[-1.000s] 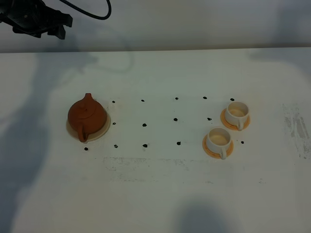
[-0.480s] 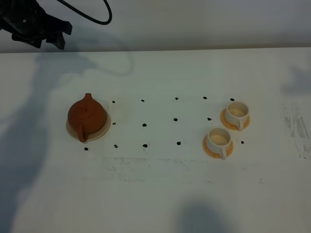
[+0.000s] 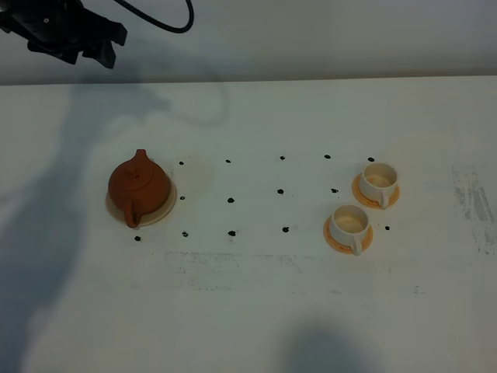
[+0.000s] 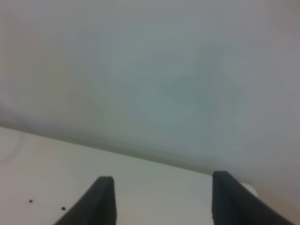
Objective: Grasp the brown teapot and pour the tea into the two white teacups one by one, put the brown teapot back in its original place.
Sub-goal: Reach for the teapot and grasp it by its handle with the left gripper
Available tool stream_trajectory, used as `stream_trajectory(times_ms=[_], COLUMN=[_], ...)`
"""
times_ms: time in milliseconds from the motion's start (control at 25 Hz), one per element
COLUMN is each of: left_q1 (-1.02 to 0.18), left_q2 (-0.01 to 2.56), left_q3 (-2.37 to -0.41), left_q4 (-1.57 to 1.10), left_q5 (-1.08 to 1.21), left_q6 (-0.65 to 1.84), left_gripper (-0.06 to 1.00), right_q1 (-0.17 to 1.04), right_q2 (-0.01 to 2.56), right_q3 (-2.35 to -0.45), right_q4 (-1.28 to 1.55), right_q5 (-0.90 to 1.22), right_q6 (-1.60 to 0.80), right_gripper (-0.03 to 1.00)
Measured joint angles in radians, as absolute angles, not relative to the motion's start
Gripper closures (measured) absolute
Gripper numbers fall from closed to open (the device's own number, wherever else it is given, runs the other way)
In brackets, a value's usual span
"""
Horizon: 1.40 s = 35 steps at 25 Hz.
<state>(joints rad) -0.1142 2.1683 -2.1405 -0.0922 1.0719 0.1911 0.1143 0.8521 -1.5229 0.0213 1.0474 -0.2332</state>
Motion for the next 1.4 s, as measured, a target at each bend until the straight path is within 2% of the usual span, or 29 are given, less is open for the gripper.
stream_trajectory(times_ms=[240,440,920,1240,1400], left_q1=[-0.144,-0.153,-0.157,-0.175,-0.175], left_q2=[2.113,2.092,1.999,1.956,1.932], left_q3=[-2.141,-2.137,-1.999,-1.896,-1.837], left_q4=[-0.069,-0.051,0.082,0.158,0.215], left_q5=[1.089,1.114,1.135,1.133,1.131], left_q6=[0.191,0.192,0.169,0.151,0.130], left_gripper=[0.42,0.42,0.42,0.42,0.42], right_q1=[0.114,0.114,0.114,0.114,0.114], right_q2=[0.611,0.449,0.214,0.011,0.003], right_q3=[-1.271,-1.135,-0.851,-0.625,-0.574], right_q4=[0.018,0.010,0.000,0.088,0.142], right_q5=[0.949,0.891,0.985,1.040,1.096], right_q6=[-0.232,-0.229,-0.159,-0.147,-0.153], right_gripper=[0.49,0.49,0.49,0.49,0.49])
